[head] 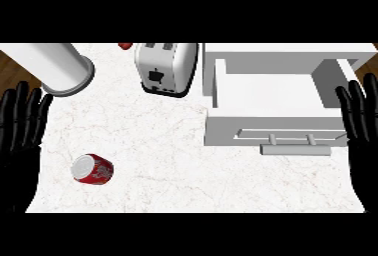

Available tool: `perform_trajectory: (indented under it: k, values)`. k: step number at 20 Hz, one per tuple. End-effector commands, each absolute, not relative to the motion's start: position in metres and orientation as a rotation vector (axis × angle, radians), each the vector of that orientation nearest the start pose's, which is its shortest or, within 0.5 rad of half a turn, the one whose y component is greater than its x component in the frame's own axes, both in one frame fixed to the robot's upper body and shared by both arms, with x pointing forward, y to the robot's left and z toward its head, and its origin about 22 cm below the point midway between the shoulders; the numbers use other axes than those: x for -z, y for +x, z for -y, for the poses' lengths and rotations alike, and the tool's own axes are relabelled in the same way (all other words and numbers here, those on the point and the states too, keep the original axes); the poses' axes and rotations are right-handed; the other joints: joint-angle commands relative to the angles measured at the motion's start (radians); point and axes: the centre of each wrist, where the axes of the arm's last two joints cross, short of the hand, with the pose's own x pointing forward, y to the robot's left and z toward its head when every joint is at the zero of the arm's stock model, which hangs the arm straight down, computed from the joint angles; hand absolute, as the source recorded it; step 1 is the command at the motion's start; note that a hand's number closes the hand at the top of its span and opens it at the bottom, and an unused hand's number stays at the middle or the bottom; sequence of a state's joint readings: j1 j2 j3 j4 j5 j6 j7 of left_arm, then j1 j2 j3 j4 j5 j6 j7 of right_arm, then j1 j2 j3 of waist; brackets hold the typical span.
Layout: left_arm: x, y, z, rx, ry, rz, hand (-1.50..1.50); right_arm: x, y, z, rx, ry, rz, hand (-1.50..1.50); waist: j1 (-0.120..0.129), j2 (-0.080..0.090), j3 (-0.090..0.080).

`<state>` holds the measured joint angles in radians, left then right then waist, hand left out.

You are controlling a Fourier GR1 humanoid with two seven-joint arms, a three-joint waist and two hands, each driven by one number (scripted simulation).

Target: Pick up the can, place it into the drawer and close the drawer

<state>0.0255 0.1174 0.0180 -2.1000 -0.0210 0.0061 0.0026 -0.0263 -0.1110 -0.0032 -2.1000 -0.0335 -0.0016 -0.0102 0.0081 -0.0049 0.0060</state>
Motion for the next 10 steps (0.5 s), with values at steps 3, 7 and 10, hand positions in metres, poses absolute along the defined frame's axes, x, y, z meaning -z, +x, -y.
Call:
perform_trajectory:
  k: [3,7,10]
  values:
    - [-0.121,0.162,-0.285,0.076,0.169,2.065,-1.5,-0.127,0.216,0.234,-0.053,-0.037,2.132,-1.5,0.002,0.003,-0.006]
    - [-0.08,0.143,-0.296,-0.173,0.267,1.716,-1.5,-0.097,0.209,0.264,0.061,-0.173,1.859,-1.5,0.013,0.015,-0.008]
    - [-0.094,0.129,-0.297,-0.22,0.269,1.672,-1.5,-0.102,0.207,0.267,0.069,-0.152,1.803,-1.5,0.006,0.004,-0.006]
